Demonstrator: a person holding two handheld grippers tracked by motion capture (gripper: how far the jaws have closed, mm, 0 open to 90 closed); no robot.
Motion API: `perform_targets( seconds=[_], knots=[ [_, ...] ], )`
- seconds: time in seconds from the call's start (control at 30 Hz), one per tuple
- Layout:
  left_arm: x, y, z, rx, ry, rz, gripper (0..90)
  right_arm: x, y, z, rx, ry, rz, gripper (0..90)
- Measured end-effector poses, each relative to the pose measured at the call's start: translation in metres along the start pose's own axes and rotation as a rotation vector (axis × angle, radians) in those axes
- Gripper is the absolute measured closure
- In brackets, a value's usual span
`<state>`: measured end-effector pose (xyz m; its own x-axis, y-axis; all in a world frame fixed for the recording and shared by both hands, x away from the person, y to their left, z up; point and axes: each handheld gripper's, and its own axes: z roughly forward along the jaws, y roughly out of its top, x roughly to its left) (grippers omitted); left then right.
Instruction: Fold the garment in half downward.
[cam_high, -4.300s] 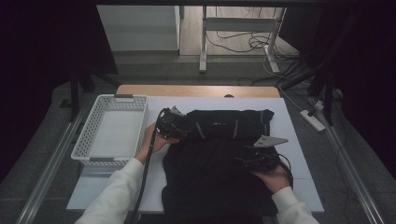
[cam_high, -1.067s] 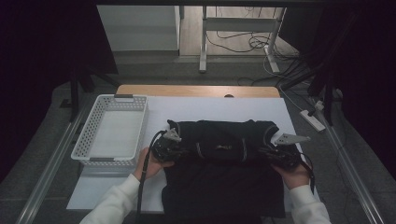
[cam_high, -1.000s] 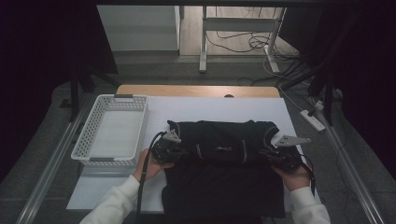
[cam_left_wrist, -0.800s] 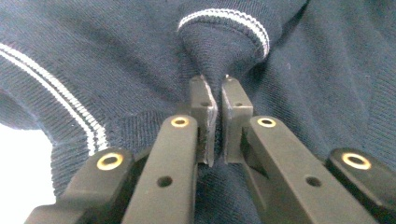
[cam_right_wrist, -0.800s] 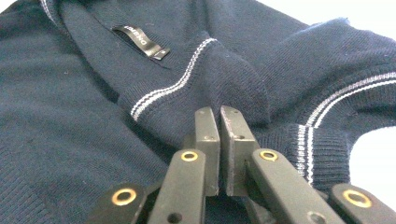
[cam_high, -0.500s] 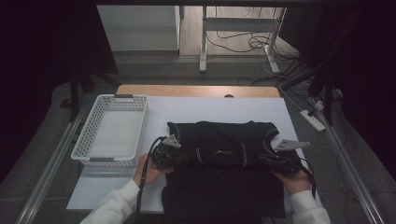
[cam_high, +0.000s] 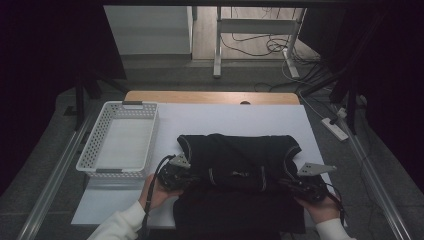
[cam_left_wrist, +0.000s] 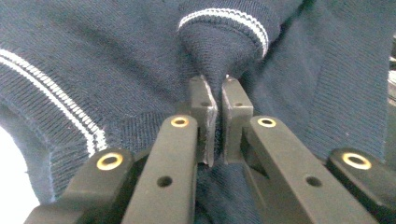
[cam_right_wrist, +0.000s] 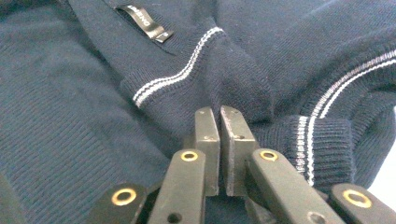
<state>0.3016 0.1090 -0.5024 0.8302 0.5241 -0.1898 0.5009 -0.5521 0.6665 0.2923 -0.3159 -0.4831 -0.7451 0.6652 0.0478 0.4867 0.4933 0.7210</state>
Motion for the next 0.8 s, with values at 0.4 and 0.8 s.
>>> perform_targets(
  seconds=[0.4, 0.8],
  knots=[
    [-0.018, -0.01, -0.004, 0.013, -0.026, 0.021, 84.1, 0.021, -0.019, -0.019, -0.008, 0.02, 0.003, 86.2],
    [-0.024, -0.007, -0.002, -0.004, -0.013, -0.005, 36.8, 0.027, -0.01, -0.011, -0.046, -0.015, 0.015, 44.1]
  ],
)
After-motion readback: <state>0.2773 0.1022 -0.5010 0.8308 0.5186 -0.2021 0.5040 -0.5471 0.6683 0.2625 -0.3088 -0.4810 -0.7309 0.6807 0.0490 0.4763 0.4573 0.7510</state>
